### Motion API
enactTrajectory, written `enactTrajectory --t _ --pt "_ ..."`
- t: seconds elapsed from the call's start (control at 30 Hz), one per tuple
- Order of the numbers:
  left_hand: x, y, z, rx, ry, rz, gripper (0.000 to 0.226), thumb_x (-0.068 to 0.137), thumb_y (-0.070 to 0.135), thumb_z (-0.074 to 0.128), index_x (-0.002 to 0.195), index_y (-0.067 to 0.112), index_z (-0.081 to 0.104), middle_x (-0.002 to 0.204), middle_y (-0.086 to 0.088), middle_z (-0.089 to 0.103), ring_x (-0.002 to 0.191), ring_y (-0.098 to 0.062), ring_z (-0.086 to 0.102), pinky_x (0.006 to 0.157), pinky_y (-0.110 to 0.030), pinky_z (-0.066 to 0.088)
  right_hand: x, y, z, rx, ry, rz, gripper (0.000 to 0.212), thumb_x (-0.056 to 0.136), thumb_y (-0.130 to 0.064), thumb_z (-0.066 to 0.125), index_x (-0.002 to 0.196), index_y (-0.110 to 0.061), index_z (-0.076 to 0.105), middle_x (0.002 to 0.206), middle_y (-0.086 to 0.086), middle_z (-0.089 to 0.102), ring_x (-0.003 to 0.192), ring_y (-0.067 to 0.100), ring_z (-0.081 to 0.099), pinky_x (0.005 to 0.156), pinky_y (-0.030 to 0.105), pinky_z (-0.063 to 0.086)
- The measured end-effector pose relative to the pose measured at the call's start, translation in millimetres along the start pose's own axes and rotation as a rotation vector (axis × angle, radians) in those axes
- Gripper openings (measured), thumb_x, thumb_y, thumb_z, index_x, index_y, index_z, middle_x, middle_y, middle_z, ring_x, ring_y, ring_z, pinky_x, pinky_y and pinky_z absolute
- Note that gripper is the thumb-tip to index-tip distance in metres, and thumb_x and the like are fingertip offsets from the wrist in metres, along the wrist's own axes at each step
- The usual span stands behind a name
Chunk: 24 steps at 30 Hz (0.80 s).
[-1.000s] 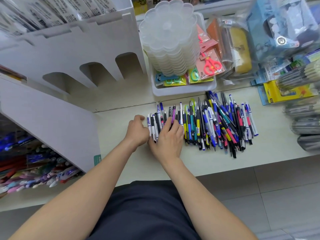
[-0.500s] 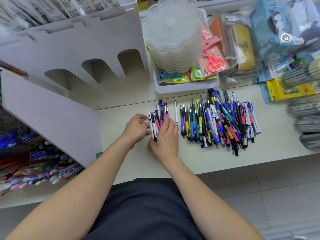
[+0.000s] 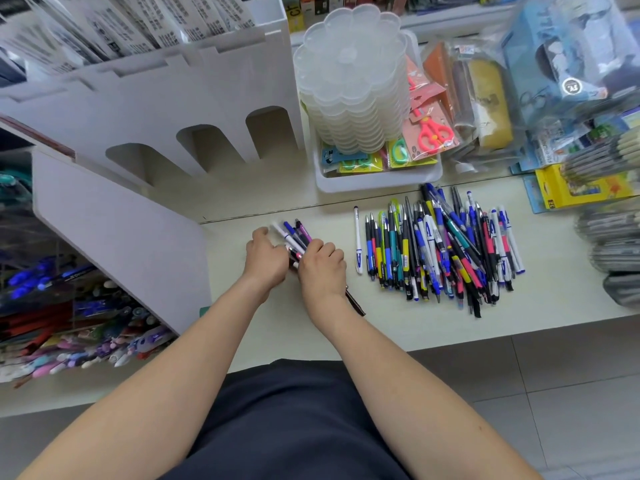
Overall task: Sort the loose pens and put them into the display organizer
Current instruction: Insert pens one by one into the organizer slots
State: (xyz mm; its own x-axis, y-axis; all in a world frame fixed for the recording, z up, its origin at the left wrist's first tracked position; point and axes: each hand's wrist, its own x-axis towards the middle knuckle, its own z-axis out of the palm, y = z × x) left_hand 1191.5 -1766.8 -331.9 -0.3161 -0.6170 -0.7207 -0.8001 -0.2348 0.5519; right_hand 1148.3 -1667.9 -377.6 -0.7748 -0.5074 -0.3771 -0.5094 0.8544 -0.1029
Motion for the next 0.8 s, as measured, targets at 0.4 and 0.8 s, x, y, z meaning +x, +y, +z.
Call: enactTrajectory --t 0.4,0.8 --pt "-14 19 -12 -0.248 -0.064 0.039 0.029 0.1 0.013 0.043 0.114 0.018 0.068 0.106 -0.009 0.073 0.092 -0.027 0.068 0.086 -0.039 0.057 -1 43 -29 0.156 -0.075 -0.224 0.036 0.092 -0.011 0.067 0.121 -0.009 0.045 0.113 0.014 0.057 0.09 0.038 0.066 0.066 0.04 0.045" --pt "-36 27 -17 -0.351 -0.022 0.333 0.048 0.101 0.003 0.043 0.136 0.03 0.062 0.129 0.001 0.064 0.118 -0.017 0.063 0.095 -0.035 0.054 9 37 -71 1.209 0.079 -0.026 0.019 0.088 -0.033 0.079 0.088 -0.02 0.065 0.08 0.009 0.071 0.077 0.032 0.07 0.071 0.043 0.059"
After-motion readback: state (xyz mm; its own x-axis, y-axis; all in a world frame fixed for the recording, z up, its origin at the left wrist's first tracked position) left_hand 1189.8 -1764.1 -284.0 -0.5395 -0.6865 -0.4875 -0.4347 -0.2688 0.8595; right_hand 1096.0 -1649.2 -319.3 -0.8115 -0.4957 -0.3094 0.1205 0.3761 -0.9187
